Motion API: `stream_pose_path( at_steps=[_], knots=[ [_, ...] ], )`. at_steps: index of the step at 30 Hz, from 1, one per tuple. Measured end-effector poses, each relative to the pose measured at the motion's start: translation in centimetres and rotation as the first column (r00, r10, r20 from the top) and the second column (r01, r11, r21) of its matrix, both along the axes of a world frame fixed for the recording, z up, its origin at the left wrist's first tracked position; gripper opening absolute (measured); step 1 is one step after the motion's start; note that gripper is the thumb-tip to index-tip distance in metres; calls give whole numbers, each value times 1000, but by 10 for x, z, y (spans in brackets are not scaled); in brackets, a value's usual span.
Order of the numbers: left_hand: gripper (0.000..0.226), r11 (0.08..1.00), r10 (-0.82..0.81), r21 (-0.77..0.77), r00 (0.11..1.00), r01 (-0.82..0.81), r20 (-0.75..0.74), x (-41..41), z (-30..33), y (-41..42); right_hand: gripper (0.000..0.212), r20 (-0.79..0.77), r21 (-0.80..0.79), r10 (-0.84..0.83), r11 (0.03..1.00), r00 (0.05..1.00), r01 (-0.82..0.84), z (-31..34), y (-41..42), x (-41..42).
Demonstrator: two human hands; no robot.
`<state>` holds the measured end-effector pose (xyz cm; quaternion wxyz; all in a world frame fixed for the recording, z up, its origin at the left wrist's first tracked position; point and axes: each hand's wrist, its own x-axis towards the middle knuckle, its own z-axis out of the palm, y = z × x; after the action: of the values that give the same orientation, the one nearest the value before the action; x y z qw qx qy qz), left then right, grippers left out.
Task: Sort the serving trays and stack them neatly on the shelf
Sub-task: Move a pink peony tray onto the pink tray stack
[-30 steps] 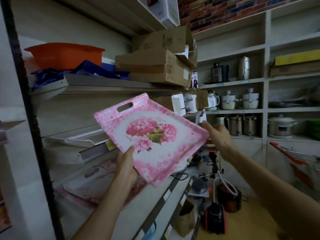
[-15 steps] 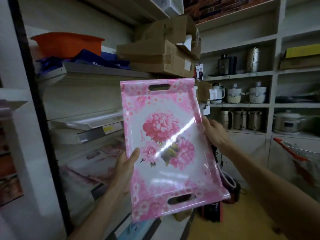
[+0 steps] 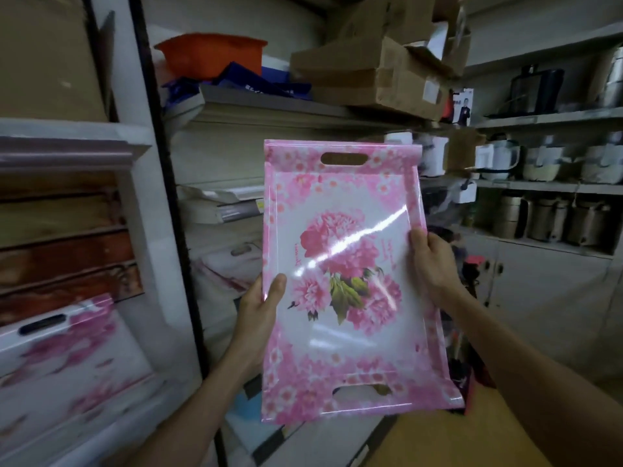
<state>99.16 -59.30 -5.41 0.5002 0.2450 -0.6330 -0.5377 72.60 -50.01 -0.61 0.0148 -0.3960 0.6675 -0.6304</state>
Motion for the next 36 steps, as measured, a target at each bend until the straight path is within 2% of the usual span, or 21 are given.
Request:
stream_pose_path(
  at_steps=[3, 8, 10, 17, 20, 26, 29, 36],
  knots=[
    [31, 997, 77, 27, 997, -77, 14, 29, -11, 10, 43, -14, 3, 48, 999, 999, -48, -13, -11, 26],
    [42, 969, 241, 42, 969, -244, 52, 84, -23, 26, 53, 6, 36, 187, 982, 982, -187, -35, -34, 72],
    [45, 955, 288, 59, 956, -290, 50, 106, -26, 34, 51, 10, 31, 232, 972, 973, -232, -40, -46, 94],
    [31, 882, 471, 18, 881, -472, 40, 188, -33, 47, 42, 15, 55, 385, 921, 923, -386, -47, -90, 179],
    [18, 839, 543, 19, 839, -543, 38, 219, -36, 49, 40, 31, 46, 446, 893, 894, -447, -48, -104, 217],
    [23, 798, 602, -9, 797, -602, 43, 271, -35, 46, 40, 77, 61, 546, 832, 834, -551, -45, -126, 276],
    [36, 773, 633, 13, 772, -635, 62, 298, -31, 37, 35, 122, 68, 590, 797, 798, -600, -40, -142, 300],
    [27, 747, 660, 101, 751, -657, 11, 353, -23, -8, 32, 160, 79, 678, 716, 717, -694, -31, -181, 349]
  ],
)
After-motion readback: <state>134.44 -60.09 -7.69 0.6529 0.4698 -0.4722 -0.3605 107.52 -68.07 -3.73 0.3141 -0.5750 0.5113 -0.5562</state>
